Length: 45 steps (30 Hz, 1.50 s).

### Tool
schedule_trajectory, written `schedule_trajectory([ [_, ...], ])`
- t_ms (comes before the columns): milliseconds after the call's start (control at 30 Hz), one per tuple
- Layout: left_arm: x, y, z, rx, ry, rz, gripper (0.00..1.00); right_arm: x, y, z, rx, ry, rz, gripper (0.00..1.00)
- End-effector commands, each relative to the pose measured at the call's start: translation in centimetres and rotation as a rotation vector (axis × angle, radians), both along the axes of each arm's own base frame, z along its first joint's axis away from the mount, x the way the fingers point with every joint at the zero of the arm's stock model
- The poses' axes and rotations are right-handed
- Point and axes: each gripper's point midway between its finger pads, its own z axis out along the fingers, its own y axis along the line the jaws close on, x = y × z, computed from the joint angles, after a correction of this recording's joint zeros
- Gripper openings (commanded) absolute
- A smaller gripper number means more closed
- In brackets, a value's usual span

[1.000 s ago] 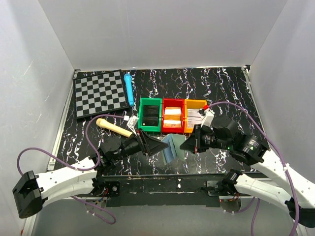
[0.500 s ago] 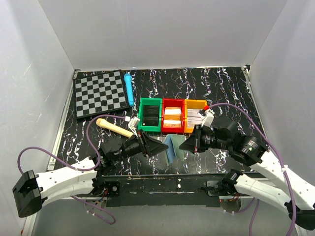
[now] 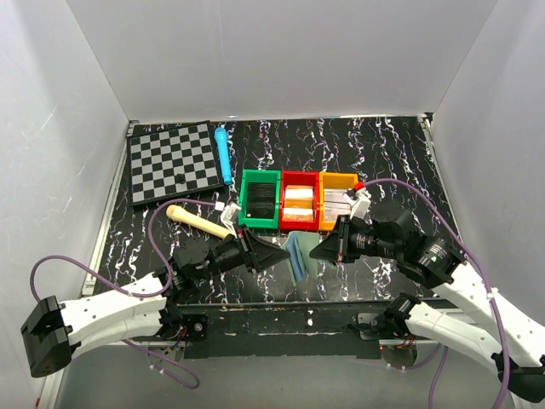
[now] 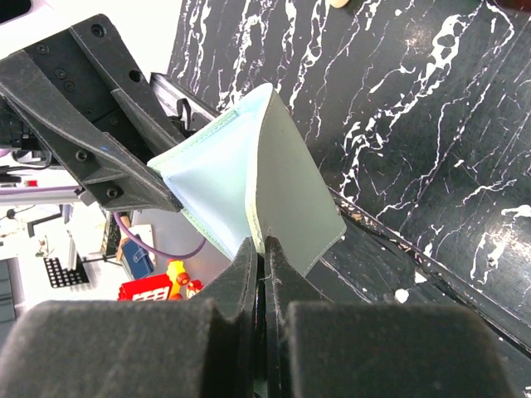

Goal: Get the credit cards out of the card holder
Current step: Open the card holder.

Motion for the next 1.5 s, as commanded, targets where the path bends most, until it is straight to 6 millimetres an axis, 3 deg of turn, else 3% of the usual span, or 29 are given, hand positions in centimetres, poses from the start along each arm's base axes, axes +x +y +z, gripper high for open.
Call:
schedule_trajectory([
  [0, -0.7, 0.2, 1.5, -0.039, -0.051, -0.022, 0.23, 0.1, 0.8, 2.0, 0.094, -0.043, 0.022, 0.01],
  [300, -0.7, -0.5, 2.4, -0.017, -0.065, -0.043, 0.01, -0.1, 1.4, 2.2, 0.117, -0.038, 0.059, 0.01],
  [500, -1.0, -0.6, 3.3, -0.034, -0.062, -0.062, 0.00, -0.4, 1.4, 2.4, 0.118, -0.049, 0.078, 0.01],
  [667, -1.5, -0.7, 3.7, -0.031, -0.042, -0.090, 0.00, -0.6, 1.3, 2.7, 0.127, -0.062, 0.089, 0.25],
  [833, -1.6, -0.6, 3.9, -0.029, -0.030, -0.091, 0.00, -0.9, 1.2, 3.6, 0.159, -0.098, 0.105, 0.43],
  [1267, -1.6, -1.3, 5.0, -0.046, 0.026, -0.112, 0.00, -1.7, 1.6, 5.0, 0.217, -0.141, 0.169, 0.61],
  [1467, -1.4, -1.4, 5.3, -0.034, 0.042, -0.106, 0.00, -1.7, 1.5, 4.5, 0.195, -0.129, 0.169, 0.60],
])
